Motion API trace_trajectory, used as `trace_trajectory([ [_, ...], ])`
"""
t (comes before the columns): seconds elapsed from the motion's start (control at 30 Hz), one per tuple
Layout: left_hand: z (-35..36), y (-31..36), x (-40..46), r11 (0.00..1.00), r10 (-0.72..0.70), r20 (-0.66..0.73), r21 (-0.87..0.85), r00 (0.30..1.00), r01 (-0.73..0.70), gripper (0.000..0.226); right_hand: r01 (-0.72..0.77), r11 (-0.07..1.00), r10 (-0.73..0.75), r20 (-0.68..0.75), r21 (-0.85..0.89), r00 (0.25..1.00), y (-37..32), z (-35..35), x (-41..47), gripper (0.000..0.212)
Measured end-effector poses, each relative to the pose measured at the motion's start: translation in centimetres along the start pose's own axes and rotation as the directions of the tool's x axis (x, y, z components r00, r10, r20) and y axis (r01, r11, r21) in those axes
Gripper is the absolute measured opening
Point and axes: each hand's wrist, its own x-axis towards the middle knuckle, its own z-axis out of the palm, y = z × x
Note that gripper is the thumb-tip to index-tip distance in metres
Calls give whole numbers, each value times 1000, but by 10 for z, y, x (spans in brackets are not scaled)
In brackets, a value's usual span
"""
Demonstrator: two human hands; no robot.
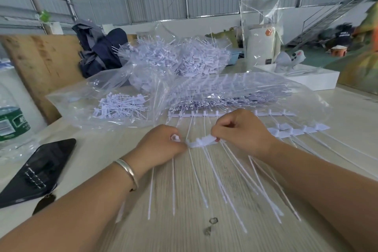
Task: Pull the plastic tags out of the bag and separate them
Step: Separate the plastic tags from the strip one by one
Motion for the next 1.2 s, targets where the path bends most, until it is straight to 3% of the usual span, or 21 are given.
trace_trajectory([
  [0.1, -2, 3, 0, 934, -52, 46, -351, 998, 65, 28, 30, 999, -29, -36, 37, 999, 1, -4, 1, 23],
  [0.23, 2, 4, 1, 880, -88, 87, -460, 992, 119, 35, 69, 997, -68, 8, -35, 998, 7, -2, 2, 23],
  [0.37, -1, 10, -1, 747, -125, 153, -636, 980, 194, 26, 131, 981, -125, 53, -143, 991, 7, 2, 2, 27],
  [0.43, -3, 10, -1, 668, -139, 226, -698, 964, 259, 33, 150, 977, -141, 65, -150, 988, 6, 3, 2, 29],
  [0.53, -3, 13, -1, 608, -134, 328, -718, 935, 339, 42, 191, 954, -179, 73, -230, 981, 5, 5, 2, 34],
  [0.67, -4, 16, -4, 647, -114, 383, -672, 917, 361, 41, 253, 912, -250, 51, -324, 967, 0, 7, 3, 38],
  [0.83, -3, 7, 1, 628, -180, 280, -705, 943, 329, 24, 244, 909, -249, 29, -339, 968, 3, 5, 4, 20],
  [0.97, -8, 0, 4, 633, -280, 152, -713, 948, 302, 26, 178, 920, -204, -38, -350, 978, 7, 1, 6, 25],
  [1.1, -8, -1, 3, 633, -285, 122, -721, 951, 282, 25, 136, 941, -157, -42, -311, 987, 8, 2, 6, 38],
  [1.2, -7, 4, 3, 553, -239, 166, -786, 957, 274, 16, 54, 997, -56, -48, -55, 997, 7, 5, 7, 50],
])
